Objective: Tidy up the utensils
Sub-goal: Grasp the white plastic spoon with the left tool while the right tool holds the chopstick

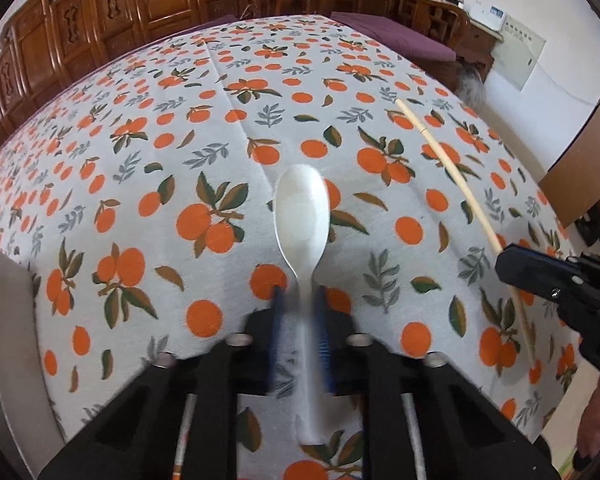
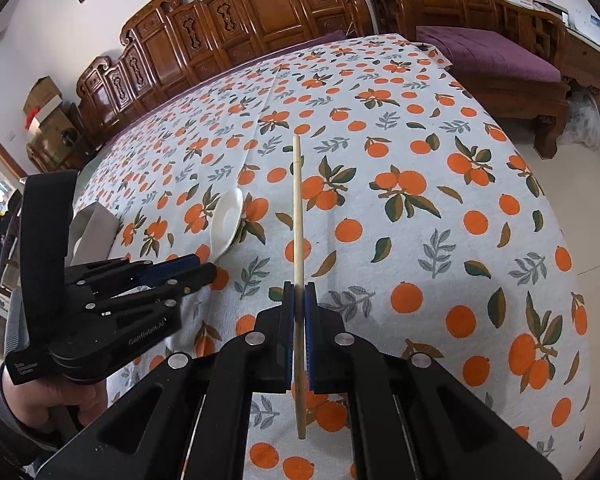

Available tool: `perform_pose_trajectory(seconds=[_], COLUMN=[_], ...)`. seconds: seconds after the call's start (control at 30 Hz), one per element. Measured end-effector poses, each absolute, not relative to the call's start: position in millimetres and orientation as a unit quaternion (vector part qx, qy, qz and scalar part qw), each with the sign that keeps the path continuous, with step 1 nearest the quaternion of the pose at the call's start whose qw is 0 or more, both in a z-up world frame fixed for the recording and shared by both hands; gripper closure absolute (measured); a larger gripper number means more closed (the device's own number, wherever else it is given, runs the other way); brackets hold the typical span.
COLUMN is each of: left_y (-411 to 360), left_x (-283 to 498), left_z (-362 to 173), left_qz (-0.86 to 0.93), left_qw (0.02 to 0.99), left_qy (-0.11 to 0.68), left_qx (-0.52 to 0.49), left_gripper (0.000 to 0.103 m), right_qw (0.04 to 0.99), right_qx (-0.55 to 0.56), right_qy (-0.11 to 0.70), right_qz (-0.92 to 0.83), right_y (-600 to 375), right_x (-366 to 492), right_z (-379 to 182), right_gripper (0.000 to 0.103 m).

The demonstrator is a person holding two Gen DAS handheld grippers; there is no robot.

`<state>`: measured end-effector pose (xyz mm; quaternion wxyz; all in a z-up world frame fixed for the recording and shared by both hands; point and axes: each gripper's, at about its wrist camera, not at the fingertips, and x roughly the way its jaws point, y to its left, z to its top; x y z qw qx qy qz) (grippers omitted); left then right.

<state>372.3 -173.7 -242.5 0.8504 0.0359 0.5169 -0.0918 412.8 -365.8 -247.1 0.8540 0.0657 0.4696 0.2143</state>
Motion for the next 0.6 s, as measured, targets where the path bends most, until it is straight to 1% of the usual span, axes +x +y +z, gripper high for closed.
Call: perform_pose_trajectory(seconds=[0.27,0.6], left_y=[-152,-115], left_x=[359,333], left_z=[-237,-207], left_qz=[-0.097,-0.094], left_qw=[0.846,0.858], left_qy=[0.524,0.504], left_qx=[0.02,0.009], left_gripper=[0.097,0.097], right_qw=[0.854,0.855], right_qx=[0.059,0.05], right_qy=[0.469,0.461], right_qz=[0.218,0.232], right_y=[-354,-325], right_x=[407,394], right_z=[-241,-224], right_gripper=[0.097,0.097])
